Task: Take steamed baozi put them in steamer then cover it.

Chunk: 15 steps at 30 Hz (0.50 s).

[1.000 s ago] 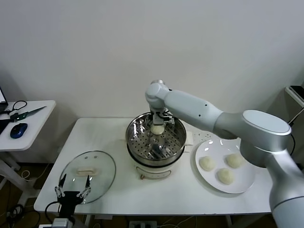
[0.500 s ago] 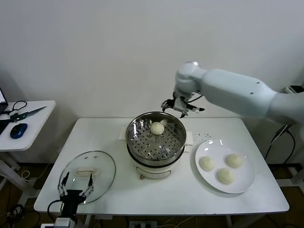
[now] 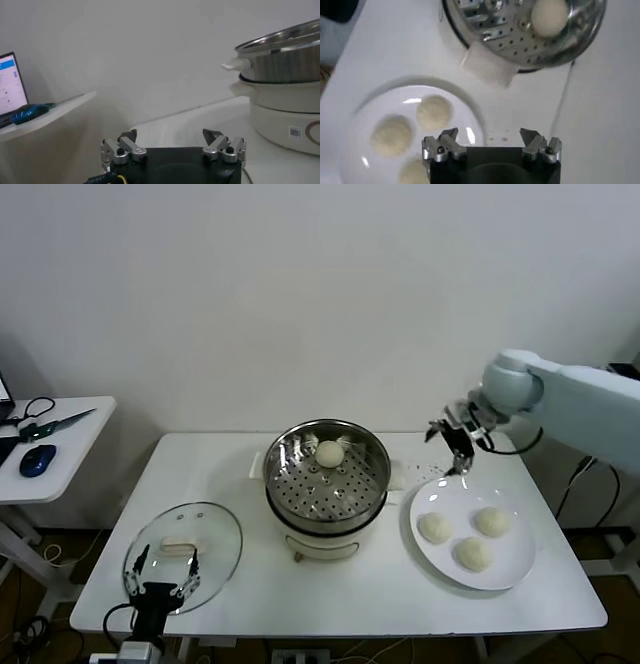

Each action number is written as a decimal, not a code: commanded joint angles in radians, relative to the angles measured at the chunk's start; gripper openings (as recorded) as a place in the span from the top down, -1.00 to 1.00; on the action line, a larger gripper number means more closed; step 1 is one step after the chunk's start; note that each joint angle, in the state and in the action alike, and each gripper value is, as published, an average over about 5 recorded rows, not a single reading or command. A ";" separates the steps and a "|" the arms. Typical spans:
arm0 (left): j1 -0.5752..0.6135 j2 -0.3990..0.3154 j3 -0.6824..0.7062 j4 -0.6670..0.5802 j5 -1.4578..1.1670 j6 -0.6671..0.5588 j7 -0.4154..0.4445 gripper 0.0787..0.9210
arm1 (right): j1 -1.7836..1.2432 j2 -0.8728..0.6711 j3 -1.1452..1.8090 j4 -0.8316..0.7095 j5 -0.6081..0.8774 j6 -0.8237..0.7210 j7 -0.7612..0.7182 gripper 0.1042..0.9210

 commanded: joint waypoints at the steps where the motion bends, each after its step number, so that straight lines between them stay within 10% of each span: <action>1: 0.007 -0.001 -0.006 0.007 0.004 0.000 0.000 -0.77 | -0.337 -0.077 0.207 -0.069 -0.006 -0.108 0.003 -0.76; 15: 0.014 -0.010 -0.012 0.029 0.008 -0.007 -0.005 -0.77 | -0.456 0.055 0.284 -0.193 -0.059 -0.079 0.012 -0.76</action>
